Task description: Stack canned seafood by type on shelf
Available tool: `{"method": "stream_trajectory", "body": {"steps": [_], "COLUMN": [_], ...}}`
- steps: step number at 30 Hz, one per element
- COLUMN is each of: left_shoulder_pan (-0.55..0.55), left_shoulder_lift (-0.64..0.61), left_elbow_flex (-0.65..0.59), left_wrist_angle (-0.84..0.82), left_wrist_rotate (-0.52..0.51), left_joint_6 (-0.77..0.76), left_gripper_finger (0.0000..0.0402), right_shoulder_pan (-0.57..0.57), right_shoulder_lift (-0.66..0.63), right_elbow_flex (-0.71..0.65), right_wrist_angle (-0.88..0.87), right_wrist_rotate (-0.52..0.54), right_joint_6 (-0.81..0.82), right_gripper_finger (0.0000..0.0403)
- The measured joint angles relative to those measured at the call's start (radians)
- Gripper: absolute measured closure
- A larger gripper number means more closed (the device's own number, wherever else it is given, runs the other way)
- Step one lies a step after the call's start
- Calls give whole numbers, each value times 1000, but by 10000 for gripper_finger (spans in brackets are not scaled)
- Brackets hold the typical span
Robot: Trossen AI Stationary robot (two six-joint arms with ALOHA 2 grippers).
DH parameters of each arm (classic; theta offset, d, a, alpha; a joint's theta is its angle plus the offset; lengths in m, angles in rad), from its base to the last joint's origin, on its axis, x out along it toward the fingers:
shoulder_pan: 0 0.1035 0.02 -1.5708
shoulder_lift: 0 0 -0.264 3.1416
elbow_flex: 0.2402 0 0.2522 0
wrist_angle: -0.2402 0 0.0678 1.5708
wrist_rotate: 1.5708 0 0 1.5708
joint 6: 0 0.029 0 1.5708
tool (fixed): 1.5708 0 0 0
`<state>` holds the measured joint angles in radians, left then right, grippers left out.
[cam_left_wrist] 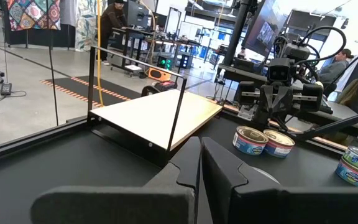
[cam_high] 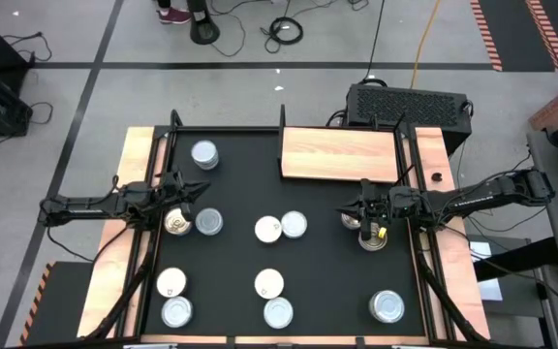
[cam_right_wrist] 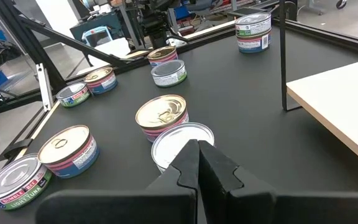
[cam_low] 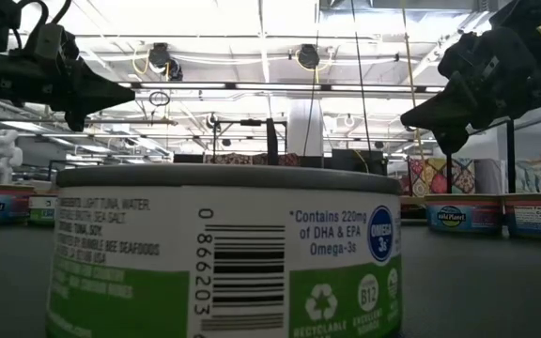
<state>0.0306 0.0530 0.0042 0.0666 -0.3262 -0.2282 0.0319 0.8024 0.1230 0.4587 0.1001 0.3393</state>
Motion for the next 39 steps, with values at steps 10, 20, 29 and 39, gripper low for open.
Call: {"method": "stream_trajectory", "body": {"steps": [10, 20, 29, 39], "left_shoulder_pan": [0, 0, 0, 0], "left_shoulder_lift": [0, -1, -2, 14], "left_elbow_flex": [0, 0, 1, 57], "left_wrist_angle": [137, 242, 259, 226], "left_wrist_rotate": [26, 51, 240, 362], "left_joint_6": [-250, -453, -546, -305], "left_gripper_finger": [385, 385, 385, 385], "right_shoulder_pan": [10, 16, 60, 162], "right_shoulder_lift": [0, 115, 350, 581], "right_elbow_flex": [79, 452, 682, 965], "right_wrist_angle": [72, -180, -192, -468], "right_wrist_rotate": [2, 8, 0, -52], "right_joint_6": [92, 94, 161, 132], "right_gripper_finger": [403, 403, 403, 403]}}
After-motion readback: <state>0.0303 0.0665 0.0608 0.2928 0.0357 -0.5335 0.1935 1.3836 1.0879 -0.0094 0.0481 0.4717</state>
